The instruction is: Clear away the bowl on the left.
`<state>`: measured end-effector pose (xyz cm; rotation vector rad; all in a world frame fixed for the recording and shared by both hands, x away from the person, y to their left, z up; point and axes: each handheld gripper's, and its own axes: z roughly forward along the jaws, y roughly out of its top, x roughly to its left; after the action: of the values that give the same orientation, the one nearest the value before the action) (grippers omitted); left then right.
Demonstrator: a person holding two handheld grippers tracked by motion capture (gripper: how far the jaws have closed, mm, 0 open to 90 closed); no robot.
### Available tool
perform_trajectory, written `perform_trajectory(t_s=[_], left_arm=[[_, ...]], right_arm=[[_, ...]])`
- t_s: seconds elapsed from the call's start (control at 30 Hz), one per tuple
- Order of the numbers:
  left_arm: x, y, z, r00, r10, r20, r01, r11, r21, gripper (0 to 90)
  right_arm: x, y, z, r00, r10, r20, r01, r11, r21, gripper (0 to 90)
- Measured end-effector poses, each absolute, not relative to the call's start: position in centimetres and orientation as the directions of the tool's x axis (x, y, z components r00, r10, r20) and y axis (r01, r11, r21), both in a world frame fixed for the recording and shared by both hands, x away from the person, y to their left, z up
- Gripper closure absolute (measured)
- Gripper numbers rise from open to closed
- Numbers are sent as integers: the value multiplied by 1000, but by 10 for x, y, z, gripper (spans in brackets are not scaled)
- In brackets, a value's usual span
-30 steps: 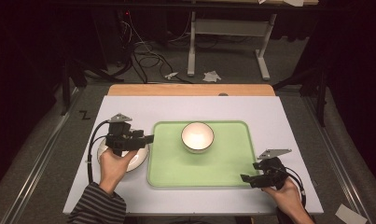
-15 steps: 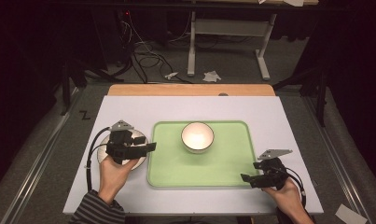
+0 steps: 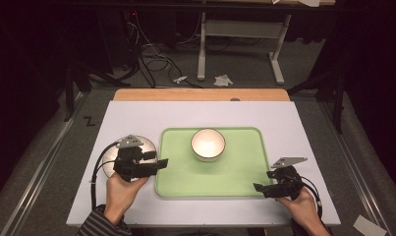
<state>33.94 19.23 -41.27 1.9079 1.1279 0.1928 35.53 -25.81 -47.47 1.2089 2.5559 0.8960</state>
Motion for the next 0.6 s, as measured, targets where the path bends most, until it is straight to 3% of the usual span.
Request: perform_trajectory(t_s=[0.6], left_arm=[[331, 178, -417, 603, 747, -279, 620, -220, 753, 422]], right_arm=[[354, -259, -474, -657, 749, 88, 638, 491, 593, 287]])
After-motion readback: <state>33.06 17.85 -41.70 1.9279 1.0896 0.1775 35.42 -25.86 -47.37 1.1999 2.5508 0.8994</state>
